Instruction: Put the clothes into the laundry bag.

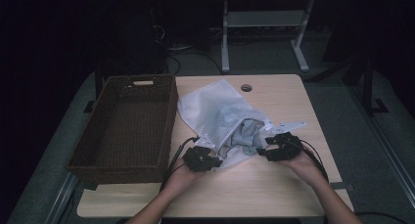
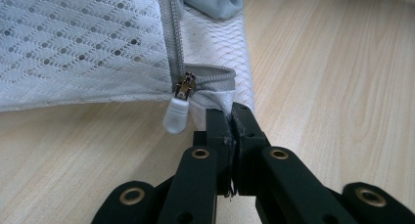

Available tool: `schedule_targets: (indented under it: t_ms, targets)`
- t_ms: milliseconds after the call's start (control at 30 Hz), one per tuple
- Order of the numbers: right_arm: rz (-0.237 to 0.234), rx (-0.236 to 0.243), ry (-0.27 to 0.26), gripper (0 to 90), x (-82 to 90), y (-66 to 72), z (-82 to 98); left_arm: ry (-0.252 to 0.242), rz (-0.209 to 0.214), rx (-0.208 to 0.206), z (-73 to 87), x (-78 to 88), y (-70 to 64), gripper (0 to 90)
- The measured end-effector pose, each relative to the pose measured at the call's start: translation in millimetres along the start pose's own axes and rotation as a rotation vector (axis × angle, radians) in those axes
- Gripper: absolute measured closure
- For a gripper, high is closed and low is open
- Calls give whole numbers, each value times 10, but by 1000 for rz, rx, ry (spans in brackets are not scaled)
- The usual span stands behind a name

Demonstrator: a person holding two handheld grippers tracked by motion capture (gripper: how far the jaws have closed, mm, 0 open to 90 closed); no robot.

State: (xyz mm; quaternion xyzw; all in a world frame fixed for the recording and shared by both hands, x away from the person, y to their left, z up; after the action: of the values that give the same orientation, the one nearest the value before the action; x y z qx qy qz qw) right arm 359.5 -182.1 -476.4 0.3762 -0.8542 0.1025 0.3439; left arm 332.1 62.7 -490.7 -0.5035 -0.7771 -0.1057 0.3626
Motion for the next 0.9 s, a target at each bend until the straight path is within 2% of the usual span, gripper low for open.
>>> schedule_targets:
  t_ms: [67, 200, 267, 333, 433, 533, 733, 900]
  targets:
    - [-27, -5, 33, 359, -129, -35, 42, 0, 0, 1, 2, -1, 4, 876]
    - [-40, 33, 51, 365, -286, 12, 48, -1, 1, 2, 2, -5, 5, 877]
    - [-9, 54, 59, 423, -342, 28, 40, -1, 2, 1, 2, -7, 2, 877]
    - [5, 62, 60, 535, -365, 37, 26, -1, 1, 1, 0, -8, 0, 877]
    - [10, 62, 59, 752, -367, 40, -2, 0, 0, 1, 1, -11, -1, 877]
    - [-5, 57, 55, 849, -378, 50, -24, 1, -2, -3, -3, -15, -2, 877]
    - [-72, 80, 0, 861, -411, 224, -177, 4, -2, -6, -16, -39, -4, 877]
    - [-109, 90, -35, 862, -548, 399, -373, 10, 8, -18, -21, -60, -20, 878]
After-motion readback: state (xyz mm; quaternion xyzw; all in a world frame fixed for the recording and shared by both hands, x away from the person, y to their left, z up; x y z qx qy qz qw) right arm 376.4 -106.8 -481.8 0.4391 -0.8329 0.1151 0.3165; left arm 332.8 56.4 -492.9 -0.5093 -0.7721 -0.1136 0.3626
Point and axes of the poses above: each handheld gripper's, and its own axes: x roughly backward along the jaws, z roughly out of its underside, y roughly to its left, the point moved 5 cm from there along -x, roughly forward along the jaws, and after that the axes turned 3 degrees about -y, right-handed, at the moved point
